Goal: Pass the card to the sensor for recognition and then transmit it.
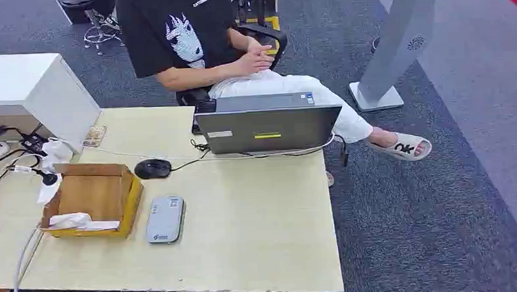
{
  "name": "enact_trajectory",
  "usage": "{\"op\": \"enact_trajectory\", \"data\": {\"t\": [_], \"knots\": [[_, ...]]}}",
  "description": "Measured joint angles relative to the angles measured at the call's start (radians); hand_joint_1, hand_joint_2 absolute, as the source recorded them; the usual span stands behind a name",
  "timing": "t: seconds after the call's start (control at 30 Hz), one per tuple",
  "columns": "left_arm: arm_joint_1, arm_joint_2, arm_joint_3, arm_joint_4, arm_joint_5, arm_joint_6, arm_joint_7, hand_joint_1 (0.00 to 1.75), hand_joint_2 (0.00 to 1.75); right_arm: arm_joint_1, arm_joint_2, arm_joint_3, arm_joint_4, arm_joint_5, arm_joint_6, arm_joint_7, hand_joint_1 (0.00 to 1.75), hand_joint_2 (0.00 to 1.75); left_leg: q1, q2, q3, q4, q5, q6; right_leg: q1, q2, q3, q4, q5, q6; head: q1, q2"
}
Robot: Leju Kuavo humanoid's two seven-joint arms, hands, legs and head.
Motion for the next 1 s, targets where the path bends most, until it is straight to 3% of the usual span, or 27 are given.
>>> {"op": "enact_trajectory", "data": {"t": [0.07,0.27,0.53,0.87,1.0], "knots": [[-0.002,0.0,0.0,0.0,0.008,0.002,-0.009,0.0,1.75,-0.006,0.0,0.0,0.0,-0.005,-0.006,-0.005,0.0,1.75,0.0,0.0,-0.001,0.0,0.0,0.0,0.0,0.0,0.0,0.0,0.0,0.0,0.0,0.0],[-0.034,-0.003,0.043,0.001,0.094,0.053,-0.119,0.0,1.75,-0.071,0.0,-0.002,0.012,-0.073,-0.081,-0.074,0.0,1.75,0.0,0.0,0.0,0.0,0.0,0.0,0.0,0.0,0.0,0.0,0.001,0.0,0.0,0.0],[-0.081,-0.017,0.161,0.027,0.198,0.137,-0.256,0.0,1.75,-0.15,0.0,-0.043,0.051,-0.159,-0.199,-0.164,0.0,1.75,0.0,0.0,0.0,0.0,0.001,0.0,0.0,0.0,0.0,0.0,0.001,-0.001,0.0,0.0],[-0.128,-0.037,0.326,0.072,0.291,0.26,-0.367,0.0,1.75,-0.214,0.0,-0.122,0.105,-0.224,-0.363,-0.229,0.0,1.75,0.0,0.0,0.0,0.0,0.001,0.0,0.0,0.0,0.0,0.0,0.001,-0.001,0.0,0.0],[-0.134,-0.043,0.361,0.082,0.301,0.271,-0.378,0.0,1.75,-0.225,0.0,-0.138,0.116,-0.23,-0.379,-0.234,0.0,1.75,0.0,0.0,0.0,0.0,0.001,0.0,0.0,0.0,0.0,0.0,0.001,-0.001,0.0,0.0]]}}
